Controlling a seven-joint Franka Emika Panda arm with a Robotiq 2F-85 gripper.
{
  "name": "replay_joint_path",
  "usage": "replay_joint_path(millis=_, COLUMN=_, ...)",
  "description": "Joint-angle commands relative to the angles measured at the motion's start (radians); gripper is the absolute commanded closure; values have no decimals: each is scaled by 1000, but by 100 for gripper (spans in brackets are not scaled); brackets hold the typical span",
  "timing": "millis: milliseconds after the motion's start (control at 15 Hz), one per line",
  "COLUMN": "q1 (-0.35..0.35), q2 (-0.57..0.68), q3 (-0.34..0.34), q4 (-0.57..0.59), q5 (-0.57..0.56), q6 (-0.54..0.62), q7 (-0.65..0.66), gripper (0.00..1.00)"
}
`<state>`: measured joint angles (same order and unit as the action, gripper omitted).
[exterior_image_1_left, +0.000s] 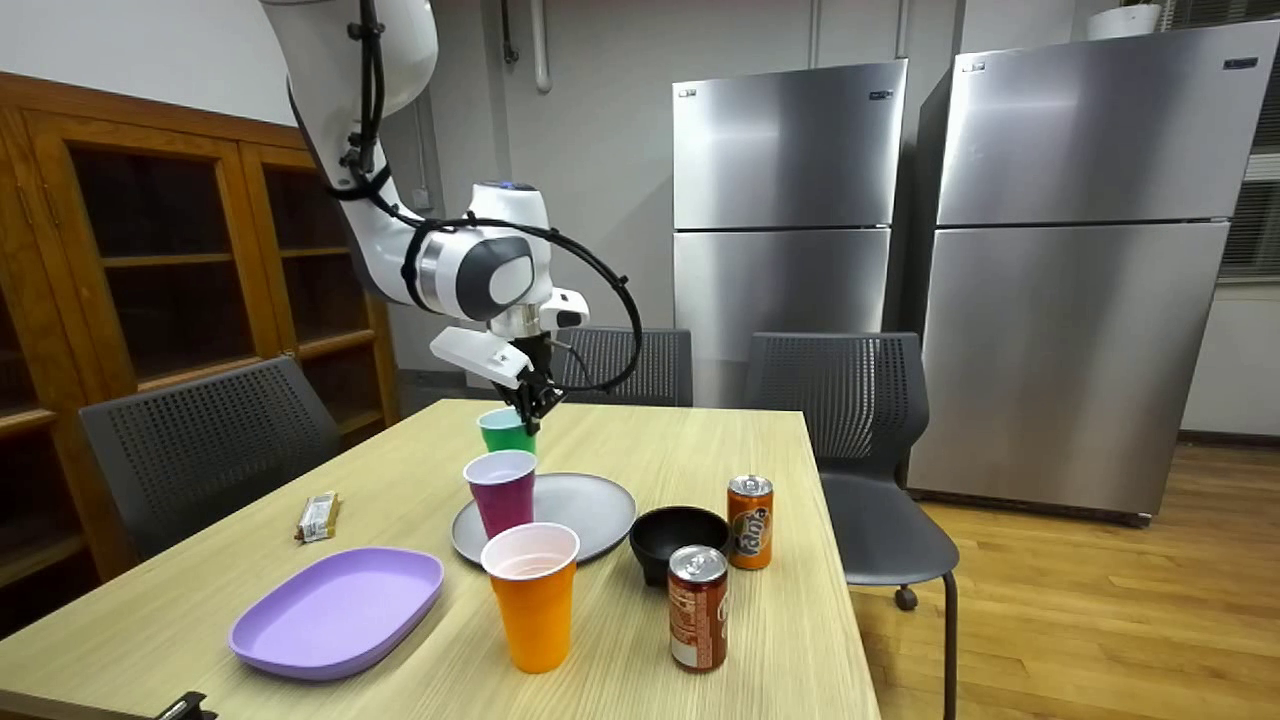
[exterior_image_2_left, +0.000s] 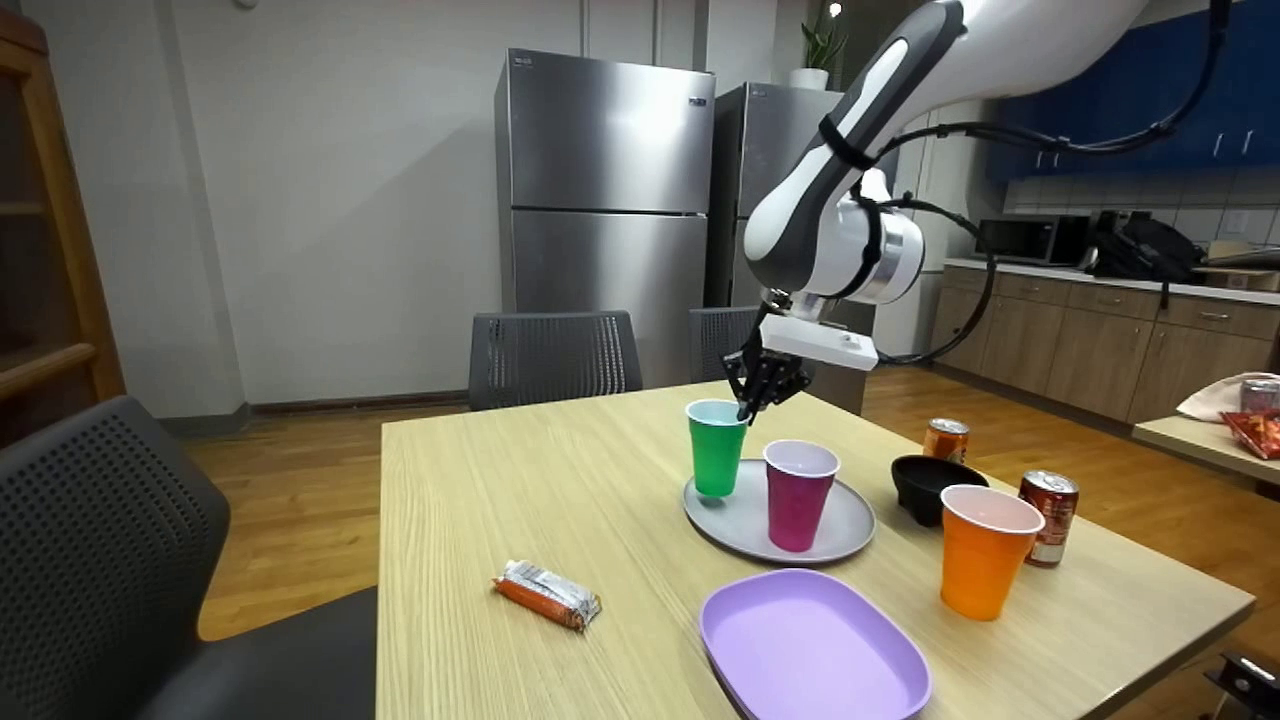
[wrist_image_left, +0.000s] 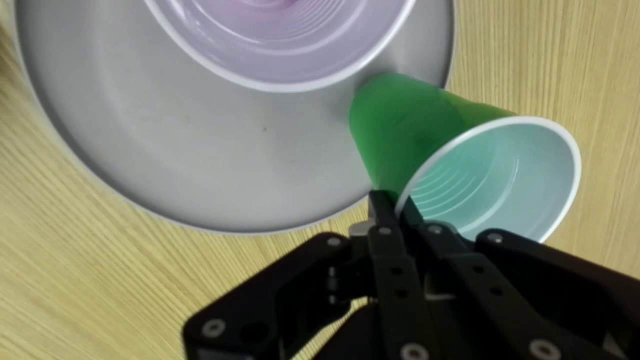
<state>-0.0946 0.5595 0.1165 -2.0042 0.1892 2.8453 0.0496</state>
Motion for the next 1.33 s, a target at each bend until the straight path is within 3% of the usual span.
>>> replay_joint_path(millis=0, q1=-16, q2=8, q3=6, q4=13, q5=14, q6=-22, q7=-35, gripper=99)
replay_joint_path(millis=533, q1=-19, q2=22, q3=7, q4=18, q5=17, q6=-25, q7=-35, gripper=99)
replay_joint_path(millis=600, q1=-22, q2=19, q3=9, q4=18, q5=18, q6=-30, q7=-35, gripper=70)
replay_joint_path(millis=733, q1=-25, q2=13, q3=9, q4=19, q5=20, q6=-35, q7=-35, gripper=62)
replay_joint_path(millis=1267, q1=-34, q2=-39, q3=-18, q4=35, q5=8, q6=-86, q7=-26, gripper=2)
